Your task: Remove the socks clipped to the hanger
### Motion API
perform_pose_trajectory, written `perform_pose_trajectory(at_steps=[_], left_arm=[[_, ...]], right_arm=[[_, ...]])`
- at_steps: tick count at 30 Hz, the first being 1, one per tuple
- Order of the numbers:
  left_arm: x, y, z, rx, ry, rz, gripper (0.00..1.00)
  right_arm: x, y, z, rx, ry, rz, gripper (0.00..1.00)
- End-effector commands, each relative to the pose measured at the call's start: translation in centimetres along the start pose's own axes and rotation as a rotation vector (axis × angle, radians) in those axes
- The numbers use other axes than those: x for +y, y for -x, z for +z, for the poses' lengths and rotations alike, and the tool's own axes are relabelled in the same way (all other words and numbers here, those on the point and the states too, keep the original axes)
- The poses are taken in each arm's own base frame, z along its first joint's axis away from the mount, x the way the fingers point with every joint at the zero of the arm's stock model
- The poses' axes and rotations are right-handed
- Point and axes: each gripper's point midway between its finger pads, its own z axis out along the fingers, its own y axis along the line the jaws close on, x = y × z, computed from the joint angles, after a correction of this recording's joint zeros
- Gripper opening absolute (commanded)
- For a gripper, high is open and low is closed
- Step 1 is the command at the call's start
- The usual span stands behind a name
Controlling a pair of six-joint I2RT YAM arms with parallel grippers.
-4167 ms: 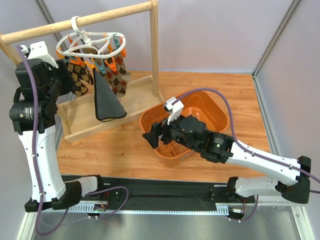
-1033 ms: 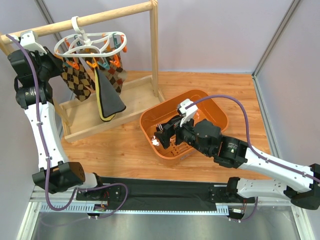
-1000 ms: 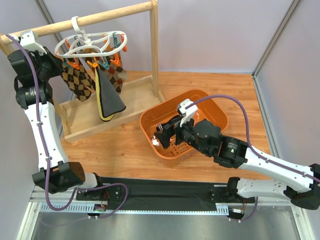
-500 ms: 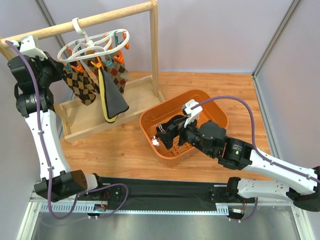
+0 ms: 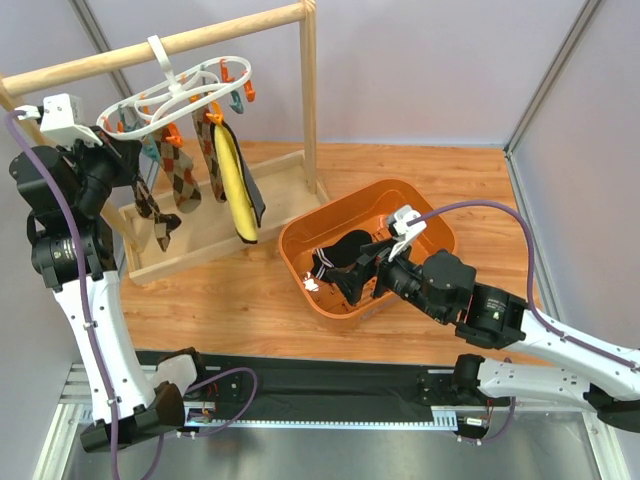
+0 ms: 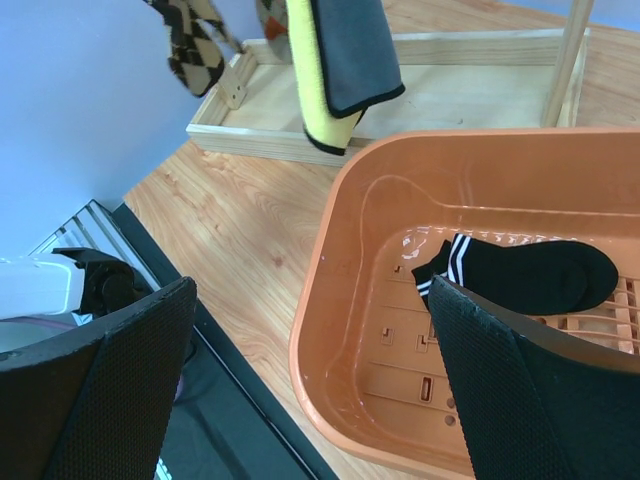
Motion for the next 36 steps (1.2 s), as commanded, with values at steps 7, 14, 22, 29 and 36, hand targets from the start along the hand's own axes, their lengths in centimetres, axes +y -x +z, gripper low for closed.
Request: perform_pose_trajectory(at_steps=[7,14,22,29,36], left_arm=[[-6.5,-1.3,-3.0,0.023,-0.295,0.006,0.05],[-10.0,-2.1,-4.3,0.072,-0.505,-0.054,0.21],[-10.8,-3.6,-5.1,0.131,-0.555,-0.09,0.48],[-10.2,-2.5,-5.8,0.104,-0.455,-0.12,0.5],[-1.8,1.3,-6.7,0.013,0.141,-0.12,0.52]], right_arm=[[-0.4,-0.8,-1.0,0.012,0.001,0.032,1.0],[-0.3,-1.1,-0.7,0.021,0.004,0.039,0.99],[0.7,-1.3,0.7,0.039,0.024,0.052,0.99],[1.8,-1.5,2.2,0.062,0.043,0.049,0.99],[3.3,0.5,4.4,0.044,0.055,0.028,0.99]])
